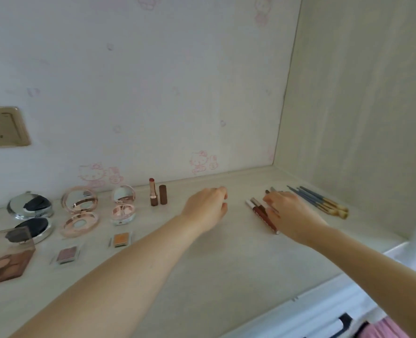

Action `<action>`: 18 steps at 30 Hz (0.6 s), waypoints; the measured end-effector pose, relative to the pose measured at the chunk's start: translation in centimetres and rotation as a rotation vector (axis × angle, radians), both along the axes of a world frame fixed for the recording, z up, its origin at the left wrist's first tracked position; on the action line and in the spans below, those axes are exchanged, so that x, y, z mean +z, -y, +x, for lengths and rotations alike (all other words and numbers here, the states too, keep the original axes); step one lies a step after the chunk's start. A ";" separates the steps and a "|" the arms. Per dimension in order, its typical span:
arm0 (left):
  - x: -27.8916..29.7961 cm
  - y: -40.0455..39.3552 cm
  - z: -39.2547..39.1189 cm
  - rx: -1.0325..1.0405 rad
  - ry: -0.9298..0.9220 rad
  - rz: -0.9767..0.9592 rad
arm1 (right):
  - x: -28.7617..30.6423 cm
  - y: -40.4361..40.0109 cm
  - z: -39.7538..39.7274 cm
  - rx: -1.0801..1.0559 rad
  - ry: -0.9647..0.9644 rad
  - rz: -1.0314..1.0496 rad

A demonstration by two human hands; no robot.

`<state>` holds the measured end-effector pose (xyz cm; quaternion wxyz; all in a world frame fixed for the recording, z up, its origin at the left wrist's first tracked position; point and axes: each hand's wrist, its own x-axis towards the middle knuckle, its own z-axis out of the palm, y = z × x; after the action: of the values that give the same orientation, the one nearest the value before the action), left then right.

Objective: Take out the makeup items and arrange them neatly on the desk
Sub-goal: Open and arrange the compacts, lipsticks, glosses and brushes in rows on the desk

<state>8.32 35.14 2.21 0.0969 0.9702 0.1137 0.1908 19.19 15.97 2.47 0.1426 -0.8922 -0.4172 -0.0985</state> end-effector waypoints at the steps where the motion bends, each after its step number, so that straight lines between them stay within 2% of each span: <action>1: -0.1 0.7 1.0 -0.014 -0.002 0.002 | 0.0 0.9 0.7 -0.004 0.004 0.003; 3: -0.1 1.8 3.1 -0.046 -0.010 0.000 | -0.1 2.5 2.2 -0.011 0.011 0.017; 8: 0.1 3.9 8.9 -0.165 -0.112 -0.082 | -0.8 4.3 6.5 -0.183 0.020 0.025; 14: -0.2 5.4 15.5 -0.196 -0.180 -0.167 | -2.0 3.1 10.6 -0.206 -0.062 -0.009; 18: -1.3 5.5 18.4 -0.187 -0.229 -0.194 | -2.8 2.2 12.1 -0.216 -0.140 0.039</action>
<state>26.70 29.66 0.90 0.1939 0.9780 0.0510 0.0575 31.32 13.76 -0.29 0.1770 -0.9336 -0.3059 -0.0590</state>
